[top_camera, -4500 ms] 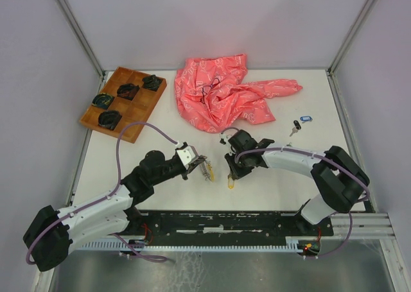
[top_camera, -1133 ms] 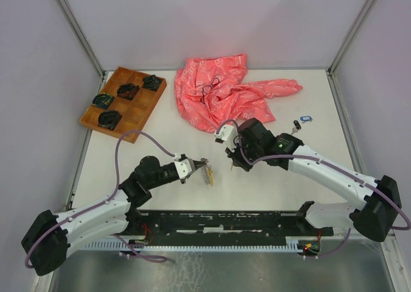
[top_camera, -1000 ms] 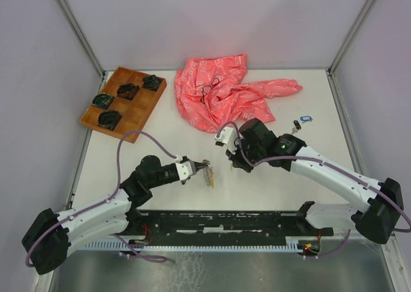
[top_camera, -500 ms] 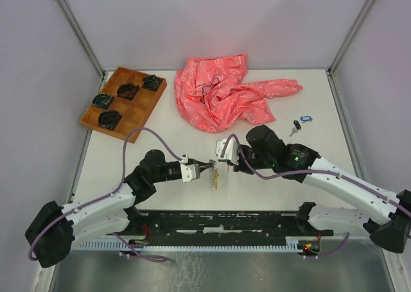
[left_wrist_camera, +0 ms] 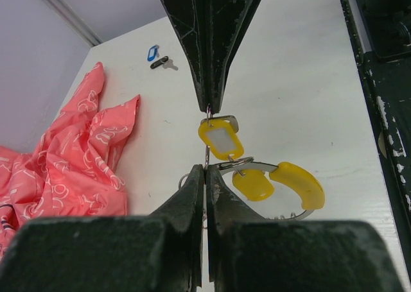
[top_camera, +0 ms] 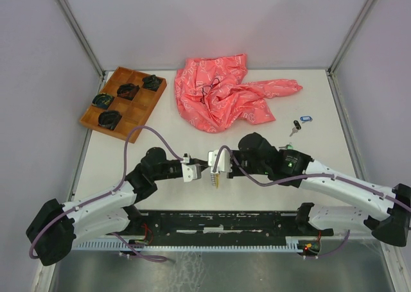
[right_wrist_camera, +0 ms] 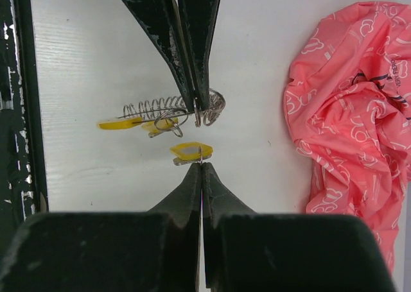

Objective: Put the keys on the keyring

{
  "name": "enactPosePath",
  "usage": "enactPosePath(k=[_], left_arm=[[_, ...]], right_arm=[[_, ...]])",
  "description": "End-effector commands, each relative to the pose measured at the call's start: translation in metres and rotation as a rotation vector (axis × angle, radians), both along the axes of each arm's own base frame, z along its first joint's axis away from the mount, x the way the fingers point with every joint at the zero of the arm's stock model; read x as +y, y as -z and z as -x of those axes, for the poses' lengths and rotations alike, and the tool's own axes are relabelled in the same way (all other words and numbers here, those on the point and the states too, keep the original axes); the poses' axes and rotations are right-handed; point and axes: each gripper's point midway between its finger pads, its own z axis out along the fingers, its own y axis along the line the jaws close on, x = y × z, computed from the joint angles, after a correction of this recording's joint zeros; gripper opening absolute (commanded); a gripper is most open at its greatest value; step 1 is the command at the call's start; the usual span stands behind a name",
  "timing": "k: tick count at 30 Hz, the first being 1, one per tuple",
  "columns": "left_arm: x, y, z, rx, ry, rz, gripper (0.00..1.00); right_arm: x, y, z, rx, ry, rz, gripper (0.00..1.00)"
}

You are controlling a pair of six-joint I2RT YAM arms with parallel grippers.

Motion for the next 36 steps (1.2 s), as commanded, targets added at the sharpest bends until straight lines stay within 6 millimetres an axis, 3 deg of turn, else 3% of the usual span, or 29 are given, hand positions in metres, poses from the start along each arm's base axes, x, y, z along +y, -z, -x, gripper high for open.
enactPosePath(k=[1,36], left_arm=[[-0.0065,-0.0373,-0.0013,-0.119,0.030,0.070,0.03],[-0.0087,-0.0428,0.0014,-0.098,0.042,0.104,0.03]], right_arm=[[0.0080,-0.0073,-0.0100,-0.072,0.006,-0.013,0.01],[0.0173,-0.0138,-0.0008,-0.072,-0.037,-0.083,0.01]])
